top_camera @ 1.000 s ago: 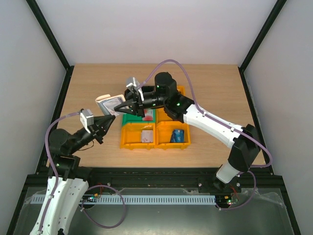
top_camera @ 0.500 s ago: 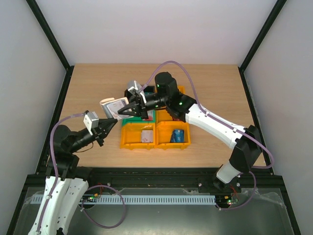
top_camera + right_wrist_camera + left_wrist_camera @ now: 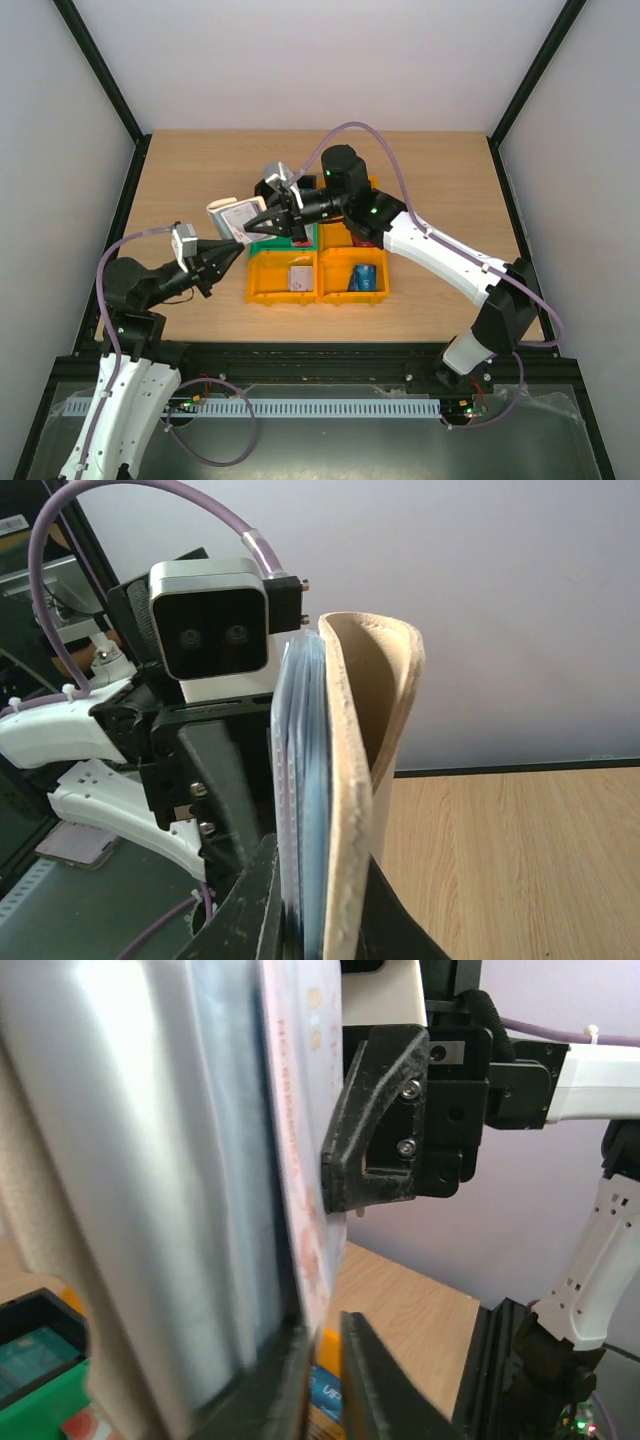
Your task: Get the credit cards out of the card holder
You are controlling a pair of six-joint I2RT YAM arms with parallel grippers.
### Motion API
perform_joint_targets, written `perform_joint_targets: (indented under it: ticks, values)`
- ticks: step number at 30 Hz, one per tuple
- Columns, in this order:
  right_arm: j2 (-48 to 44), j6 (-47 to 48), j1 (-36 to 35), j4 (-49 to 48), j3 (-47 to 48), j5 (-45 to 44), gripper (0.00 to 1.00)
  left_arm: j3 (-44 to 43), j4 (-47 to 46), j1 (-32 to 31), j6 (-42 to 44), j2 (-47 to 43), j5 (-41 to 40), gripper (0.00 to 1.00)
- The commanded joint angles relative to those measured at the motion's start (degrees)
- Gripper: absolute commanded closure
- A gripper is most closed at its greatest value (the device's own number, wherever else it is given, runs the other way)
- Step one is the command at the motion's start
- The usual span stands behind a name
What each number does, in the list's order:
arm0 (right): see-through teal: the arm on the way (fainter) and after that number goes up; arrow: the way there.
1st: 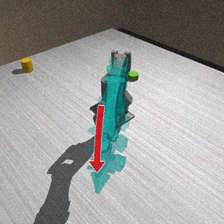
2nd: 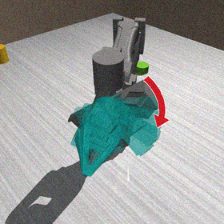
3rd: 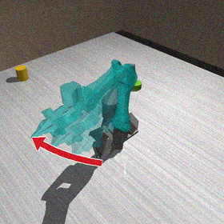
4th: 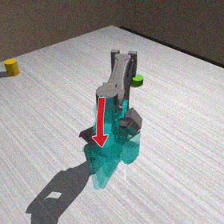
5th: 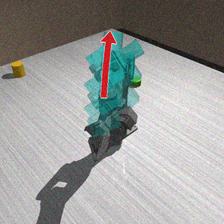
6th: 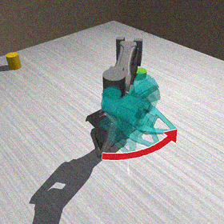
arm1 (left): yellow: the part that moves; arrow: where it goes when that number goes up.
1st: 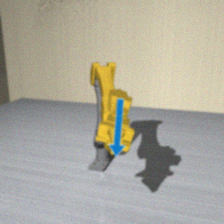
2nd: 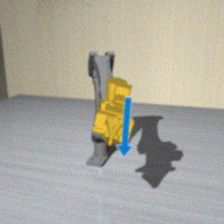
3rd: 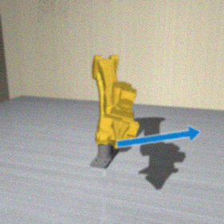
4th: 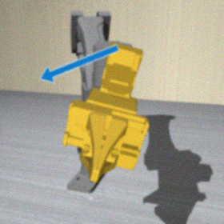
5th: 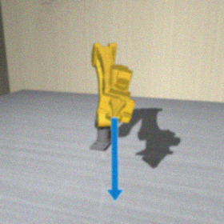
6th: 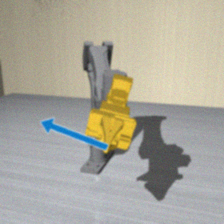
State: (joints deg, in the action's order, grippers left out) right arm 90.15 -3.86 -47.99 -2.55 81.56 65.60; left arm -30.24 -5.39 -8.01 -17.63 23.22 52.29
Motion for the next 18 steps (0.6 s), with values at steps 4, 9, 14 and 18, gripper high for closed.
perform_joint_targets:
  ticks: [4, 9, 14, 18]
  values:
    - [-1.2, -0.6, -2.8, -2.9, 0.2, 2.0, 0.98, 2.5, -14.7, 0.1, -13.0, 1.2, -0.8, 0.75]
    - [-1.0, -1.8, -3.7, -5.1, 0.2, 1.7, 0.98, 2.5, -15.3, -0.4, -13.0, 1.6, -1.1, 0.97]
    - [-1.9, -0.7, -3.2, -3.7, 0.3, 2.4, 0.92, 0.6, -12.1, -0.4, -11.3, 0.7, -1.2, 0.98]
    - [-4.4, -0.2, -0.4, -2.4, -1.8, 1.5, 0.81, -1.2, -5.3, -0.3, -5.6, -0.1, -4.1, 0.98]
